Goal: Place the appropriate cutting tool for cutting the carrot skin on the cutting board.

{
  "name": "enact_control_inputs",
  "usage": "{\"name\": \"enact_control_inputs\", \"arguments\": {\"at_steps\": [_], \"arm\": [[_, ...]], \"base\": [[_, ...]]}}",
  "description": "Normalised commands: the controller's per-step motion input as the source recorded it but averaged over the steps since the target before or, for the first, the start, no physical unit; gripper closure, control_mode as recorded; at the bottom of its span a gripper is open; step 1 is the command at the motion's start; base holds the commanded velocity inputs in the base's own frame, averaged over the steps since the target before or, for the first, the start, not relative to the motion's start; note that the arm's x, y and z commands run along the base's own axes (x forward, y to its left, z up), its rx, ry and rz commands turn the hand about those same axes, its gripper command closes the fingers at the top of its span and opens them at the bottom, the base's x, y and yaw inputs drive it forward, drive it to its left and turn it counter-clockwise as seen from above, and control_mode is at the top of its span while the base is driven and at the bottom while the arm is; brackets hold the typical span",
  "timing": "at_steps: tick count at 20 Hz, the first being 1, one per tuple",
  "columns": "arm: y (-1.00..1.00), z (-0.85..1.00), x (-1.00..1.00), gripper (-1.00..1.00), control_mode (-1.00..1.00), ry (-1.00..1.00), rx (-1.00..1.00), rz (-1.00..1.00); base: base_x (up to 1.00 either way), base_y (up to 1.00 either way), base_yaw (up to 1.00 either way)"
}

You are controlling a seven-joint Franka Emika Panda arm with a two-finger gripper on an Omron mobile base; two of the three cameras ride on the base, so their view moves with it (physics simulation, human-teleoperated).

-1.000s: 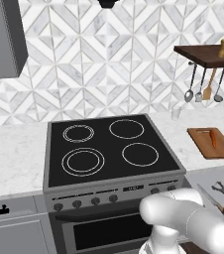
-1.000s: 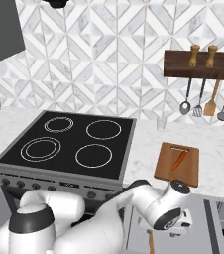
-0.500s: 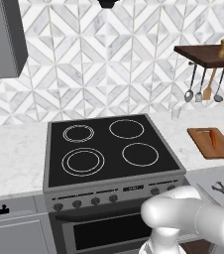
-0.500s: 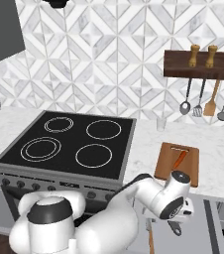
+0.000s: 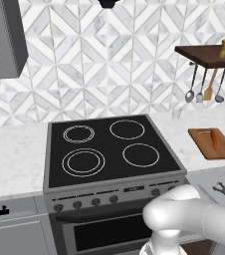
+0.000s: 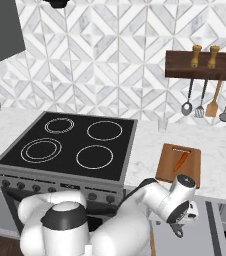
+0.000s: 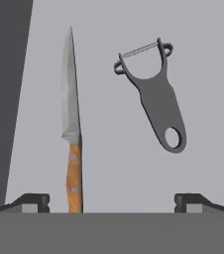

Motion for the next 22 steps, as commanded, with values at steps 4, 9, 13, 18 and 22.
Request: {"name": "enact_control_inputs", "arguments": {"at_steps": [4,9,13,18,22], "arm": [[0.00,-0.35,0.04,-1.00,-1.00,0.00,-0.02,0.00],[0.00,-0.22,0.20,-1.00,-1.00,0.00,-0.02,0.00],[-0.04,-0.25,0.16,-1.00,-1.00,0.00,-0.02,0.00],[-0.12,-0.20,0.16,-1.00,-1.00,0.00,-0.01,0.00],[-0.22,-0.16,0.06,-1.00,-1.00,0.00,0.00,0.00]], "base": [[0.00,0.00,0.00],[0.00,0.00,0.00],[0.00,0.00,0.00],[0.00,0.00,0.00],[0.00,0.00,0.00]]}}
